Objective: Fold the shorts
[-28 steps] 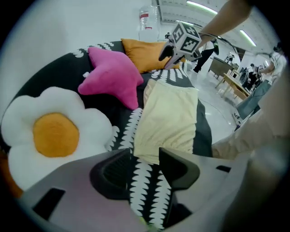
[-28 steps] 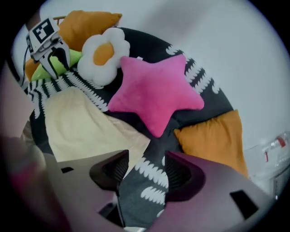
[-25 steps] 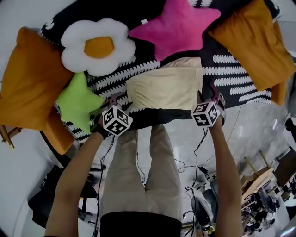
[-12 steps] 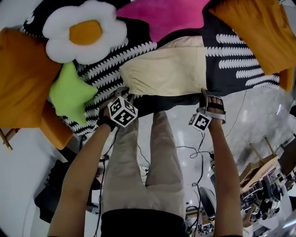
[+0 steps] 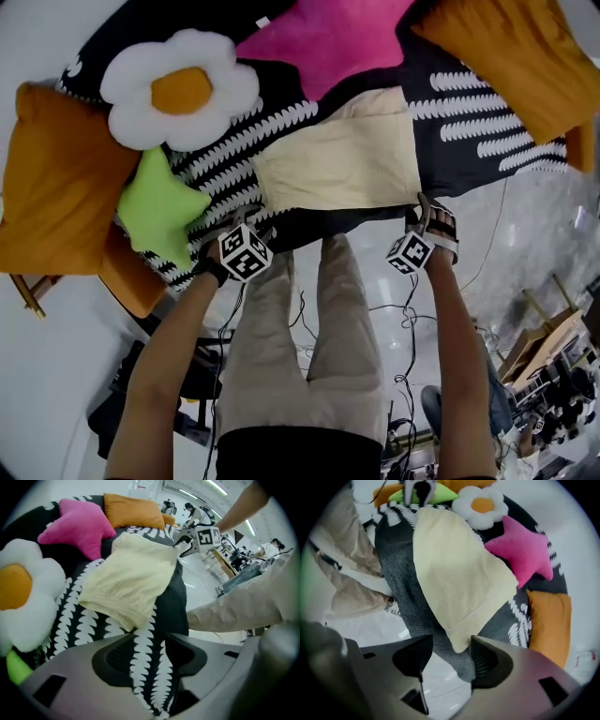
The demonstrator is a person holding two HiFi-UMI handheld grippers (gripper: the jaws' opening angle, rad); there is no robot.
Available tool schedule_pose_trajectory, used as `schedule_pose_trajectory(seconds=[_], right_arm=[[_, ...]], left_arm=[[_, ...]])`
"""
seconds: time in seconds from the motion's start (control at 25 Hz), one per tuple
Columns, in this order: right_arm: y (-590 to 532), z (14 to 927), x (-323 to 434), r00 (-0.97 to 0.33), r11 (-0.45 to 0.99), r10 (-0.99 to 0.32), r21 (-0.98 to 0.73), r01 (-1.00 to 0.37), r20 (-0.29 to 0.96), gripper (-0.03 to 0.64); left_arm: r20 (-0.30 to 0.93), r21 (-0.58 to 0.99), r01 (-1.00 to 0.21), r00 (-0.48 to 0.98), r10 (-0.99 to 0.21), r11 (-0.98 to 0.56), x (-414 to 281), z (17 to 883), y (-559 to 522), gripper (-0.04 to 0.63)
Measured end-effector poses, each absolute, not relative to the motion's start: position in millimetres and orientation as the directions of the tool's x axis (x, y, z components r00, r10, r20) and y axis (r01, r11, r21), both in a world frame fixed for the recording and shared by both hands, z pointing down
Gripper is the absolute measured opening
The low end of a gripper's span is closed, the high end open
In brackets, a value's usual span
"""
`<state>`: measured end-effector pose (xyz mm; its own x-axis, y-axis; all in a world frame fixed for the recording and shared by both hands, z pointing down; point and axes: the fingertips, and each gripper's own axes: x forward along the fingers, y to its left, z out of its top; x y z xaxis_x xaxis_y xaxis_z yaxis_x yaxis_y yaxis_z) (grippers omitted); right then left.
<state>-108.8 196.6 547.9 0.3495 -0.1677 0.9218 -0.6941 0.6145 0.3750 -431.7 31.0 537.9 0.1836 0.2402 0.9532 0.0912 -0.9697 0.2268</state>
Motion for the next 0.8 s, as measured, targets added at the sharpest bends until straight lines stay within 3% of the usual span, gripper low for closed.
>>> schedule_pose_trajectory(seconds=[0.08,0.32,0.48,0.56,0.64,0.8], right_arm=[[213,549,-100,0.325,0.513,-0.109,0.333,-0.791,0.939,0.305],[244,522,-106,0.310,0.123,-0.139,0.327,-0.937,0.940,0.293],[239,527,-142,0.229,-0.251,-0.225,0.171,-0.953,0.947,0.278],[229,525,-154,0.183,-0.485,-0.298,0.016,-0.874,0.937,0.267],[220,524,-164,0.144,-0.680,-0.377,-0.168,-0.713,0.915,0.264],[220,528,-163,0.164,-0.867,-0.432,-0.358,-0.347,0.887,0.241]], left_arm=[[0.952,0.252,0.161,0.137,0.274,-0.954,-438,534,38,0.233],[0.964,0.175,0.288,0.145,0.223,-0.942,-413,503,-17,0.245],[0.955,0.121,0.388,0.206,0.214,-0.914,-342,500,-50,0.244],[0.945,0.137,0.390,0.223,0.238,-0.911,-297,499,-56,0.244],[0.940,0.167,0.403,0.211,0.269,-0.900,-250,498,-56,0.255],[0.949,0.161,0.480,0.166,0.269,-0.862,-164,504,-36,0.296]])
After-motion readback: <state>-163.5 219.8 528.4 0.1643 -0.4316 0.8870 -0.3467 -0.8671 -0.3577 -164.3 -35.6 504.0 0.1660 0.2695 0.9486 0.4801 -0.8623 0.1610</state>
